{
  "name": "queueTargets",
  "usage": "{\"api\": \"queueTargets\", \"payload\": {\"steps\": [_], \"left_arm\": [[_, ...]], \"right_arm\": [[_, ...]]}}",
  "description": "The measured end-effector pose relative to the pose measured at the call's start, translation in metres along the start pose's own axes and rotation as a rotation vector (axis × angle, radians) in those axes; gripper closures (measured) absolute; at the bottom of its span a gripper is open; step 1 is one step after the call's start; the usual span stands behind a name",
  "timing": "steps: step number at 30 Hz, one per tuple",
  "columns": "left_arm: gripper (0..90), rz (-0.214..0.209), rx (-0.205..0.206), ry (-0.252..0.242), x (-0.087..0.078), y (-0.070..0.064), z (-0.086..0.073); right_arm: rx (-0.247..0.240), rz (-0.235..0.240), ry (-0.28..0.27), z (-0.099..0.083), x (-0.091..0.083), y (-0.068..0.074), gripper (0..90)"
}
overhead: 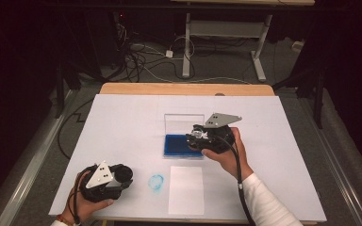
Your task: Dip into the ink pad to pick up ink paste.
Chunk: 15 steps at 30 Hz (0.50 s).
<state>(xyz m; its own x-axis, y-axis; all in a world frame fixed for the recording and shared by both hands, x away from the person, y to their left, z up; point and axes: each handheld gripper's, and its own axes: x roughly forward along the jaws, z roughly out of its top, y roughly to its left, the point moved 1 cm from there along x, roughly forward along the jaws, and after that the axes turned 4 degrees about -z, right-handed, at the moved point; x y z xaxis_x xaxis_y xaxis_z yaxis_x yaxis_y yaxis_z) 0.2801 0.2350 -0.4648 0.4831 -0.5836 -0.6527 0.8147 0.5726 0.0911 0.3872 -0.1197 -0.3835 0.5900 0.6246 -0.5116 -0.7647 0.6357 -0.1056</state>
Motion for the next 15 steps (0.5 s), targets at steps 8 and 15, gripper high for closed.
{"api": "queueTargets", "payload": {"steps": [8,15], "left_arm": [[36.4,0.005,0.001,-0.001,0.000,-0.002,0.001],[36.4,0.000,-0.001,-0.002,0.003,0.000,0.002]], "right_arm": [[-0.023,0.011,-0.036,0.004,-0.022,0.007,56.7],[-0.030,0.026,-0.048,0.003,-0.032,0.009,56.7]]}}
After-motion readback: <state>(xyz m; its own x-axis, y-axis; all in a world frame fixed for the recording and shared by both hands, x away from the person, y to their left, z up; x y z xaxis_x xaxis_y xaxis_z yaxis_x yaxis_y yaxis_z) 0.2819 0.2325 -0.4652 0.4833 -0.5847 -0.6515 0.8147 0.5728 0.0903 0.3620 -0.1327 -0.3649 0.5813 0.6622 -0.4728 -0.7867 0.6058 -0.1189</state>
